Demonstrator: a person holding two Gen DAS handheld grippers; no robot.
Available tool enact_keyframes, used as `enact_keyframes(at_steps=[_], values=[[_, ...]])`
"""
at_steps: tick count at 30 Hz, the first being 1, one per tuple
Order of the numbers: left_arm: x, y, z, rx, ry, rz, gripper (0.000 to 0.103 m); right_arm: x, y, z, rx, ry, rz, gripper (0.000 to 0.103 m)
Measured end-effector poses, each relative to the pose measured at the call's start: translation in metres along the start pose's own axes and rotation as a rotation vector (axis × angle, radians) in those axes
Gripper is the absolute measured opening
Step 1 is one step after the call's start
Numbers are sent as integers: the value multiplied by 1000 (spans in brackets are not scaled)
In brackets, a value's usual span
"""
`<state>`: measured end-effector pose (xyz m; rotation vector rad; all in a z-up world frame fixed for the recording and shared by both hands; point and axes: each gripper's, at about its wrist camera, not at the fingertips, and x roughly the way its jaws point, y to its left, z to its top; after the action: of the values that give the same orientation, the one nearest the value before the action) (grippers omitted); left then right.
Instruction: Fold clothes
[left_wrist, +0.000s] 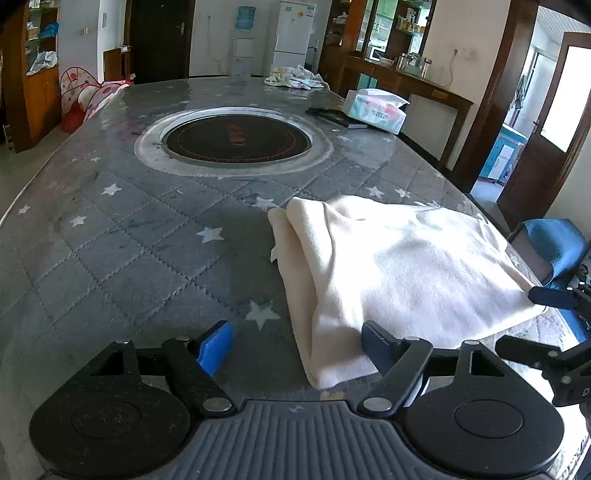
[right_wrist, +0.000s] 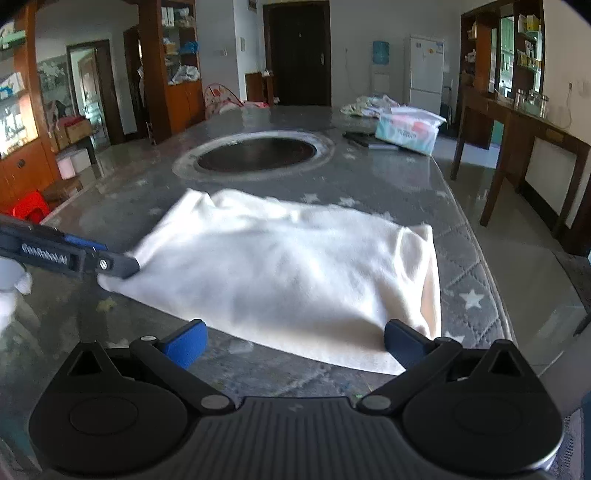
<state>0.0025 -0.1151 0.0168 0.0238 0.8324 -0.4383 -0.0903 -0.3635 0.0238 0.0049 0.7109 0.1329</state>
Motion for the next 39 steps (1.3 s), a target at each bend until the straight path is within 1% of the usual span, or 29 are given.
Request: enact_keyframes(at_steps=[3,5,7,14,16,20,26,30,39], values=[[-4,-1,0,8,-12,5,81,-3,4,8,-12,-34,-14,103],[-5,-3,-1,15,-16,10,81,0,5,14,-15,-39,-51,103],[-5,-4,-2,22,-18,16,81,8,3,17,-19,-29,-92,103],[-1,0,-6,39,-1,50,81,22,0,5,-48,33,-121,103],[0,2,-8,38,2,49,81,18,-1,4,-52,27,-118,103],[-3,3,-10,35,-1,45,81,5,-3,2,-14,1,-92,103],[-12,3,-16,38,0,36,85,-7,0,-8,-2,20,-50,103],[-14,3,-20,33,13,34,88,-11,1,-14,-3,43,-52,103],[-20,0,-27,70,33,30,94,-10,0,-31,18,102,-65,103]])
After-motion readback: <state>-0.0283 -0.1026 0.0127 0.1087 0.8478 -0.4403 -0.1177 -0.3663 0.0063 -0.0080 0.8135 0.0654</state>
